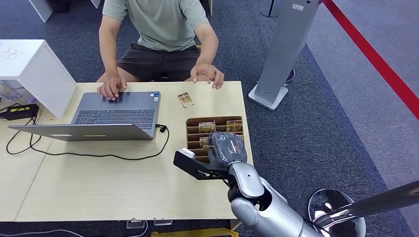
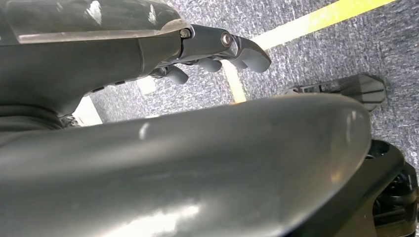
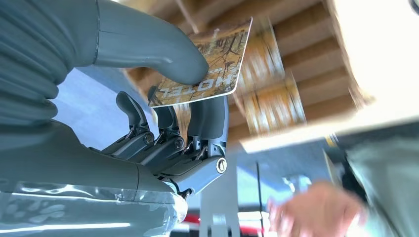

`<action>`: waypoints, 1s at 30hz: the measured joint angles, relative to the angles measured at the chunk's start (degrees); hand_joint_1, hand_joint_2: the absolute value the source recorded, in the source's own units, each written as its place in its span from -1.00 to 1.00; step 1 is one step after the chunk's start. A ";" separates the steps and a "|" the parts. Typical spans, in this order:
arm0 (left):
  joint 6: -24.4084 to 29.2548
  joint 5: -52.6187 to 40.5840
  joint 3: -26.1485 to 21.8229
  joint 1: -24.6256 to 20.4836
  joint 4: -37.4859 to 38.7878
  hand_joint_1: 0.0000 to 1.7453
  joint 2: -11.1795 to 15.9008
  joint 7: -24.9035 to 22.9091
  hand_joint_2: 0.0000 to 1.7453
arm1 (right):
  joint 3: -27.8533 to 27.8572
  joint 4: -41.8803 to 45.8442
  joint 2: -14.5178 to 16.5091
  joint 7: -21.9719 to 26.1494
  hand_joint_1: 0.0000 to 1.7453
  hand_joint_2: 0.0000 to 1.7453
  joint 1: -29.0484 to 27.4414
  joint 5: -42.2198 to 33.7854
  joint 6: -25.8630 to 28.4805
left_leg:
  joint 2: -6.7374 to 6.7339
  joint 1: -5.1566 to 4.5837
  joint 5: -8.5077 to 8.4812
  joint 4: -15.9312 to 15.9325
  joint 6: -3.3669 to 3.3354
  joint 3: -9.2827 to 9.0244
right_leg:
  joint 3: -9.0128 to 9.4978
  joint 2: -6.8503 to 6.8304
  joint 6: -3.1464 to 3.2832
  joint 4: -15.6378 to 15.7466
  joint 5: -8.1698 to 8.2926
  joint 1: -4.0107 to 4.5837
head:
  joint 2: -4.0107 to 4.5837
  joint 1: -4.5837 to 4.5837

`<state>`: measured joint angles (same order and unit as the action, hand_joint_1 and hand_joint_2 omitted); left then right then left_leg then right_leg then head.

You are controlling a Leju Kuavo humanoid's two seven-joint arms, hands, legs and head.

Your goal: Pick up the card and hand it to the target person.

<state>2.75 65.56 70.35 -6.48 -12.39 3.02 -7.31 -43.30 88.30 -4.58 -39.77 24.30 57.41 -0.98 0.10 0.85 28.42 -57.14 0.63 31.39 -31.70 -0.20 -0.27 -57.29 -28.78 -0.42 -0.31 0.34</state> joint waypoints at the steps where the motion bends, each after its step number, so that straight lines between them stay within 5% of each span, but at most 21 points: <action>1: -0.01 -0.13 0.02 -0.02 0.01 -1.00 0.00 0.07 -1.00 | 0.02 0.75 -0.10 -0.01 0.66 1.00 0.74 0.05 -0.09 | 0.00 0.00 0.00 0.00 0.00 -0.01 | 0.00 0.00 0.00 0.00 0.00 0.00 | 0.00 -0.04; 12: -0.54 -1.90 0.51 -0.85 0.02 -1.00 -0.03 -0.92 -1.00 | 0.29 0.24 -0.02 1.12 0.66 1.00 6.34 -3.88 -0.34 | 0.01 0.00 -0.01 0.00 0.01 0.10 | -0.01 -0.01 0.00 -0.02 0.02 0.00 | 0.00 0.08; 21: -1.51 -3.32 2.19 -3.07 0.02 -1.00 -0.40 -2.20 -1.00 | -0.46 -23.98 6.59 11.89 0.66 1.00 21.60 -7.00 10.69 | 0.08 0.00 -0.14 0.00 0.03 0.19 | -0.09 -0.11 0.00 -0.09 0.07 0.00 | 0.00 -0.05; 29: -1.85 -3.43 3.23 -3.17 0.02 -1.00 -0.46 -2.69 -1.00 | -1.02 -37.95 11.10 13.50 0.66 1.00 25.94 -6.44 13.39 | 0.08 0.00 -0.13 0.00 0.04 0.22 | -0.15 -0.11 0.00 -0.08 0.06 0.00 | 0.00 0.03; 30: -1.91 -3.45 3.31 -3.16 0.02 -1.00 -0.46 -2.82 -1.00 | -1.03 -39.05 11.39 13.51 0.25 1.00 26.09 -6.44 13.46 | 0.07 0.00 -0.13 0.00 0.04 0.22 | -0.15 -0.11 0.00 -0.08 0.06 0.00 | 0.00 0.03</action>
<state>0.84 62.11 73.65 -9.64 -12.37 2.56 -10.13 -44.33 49.24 6.81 -26.26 50.40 50.97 12.49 0.17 0.85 28.29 -57.14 0.67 31.61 -31.85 -0.31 -0.27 -57.37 -28.72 -0.42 -0.31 0.37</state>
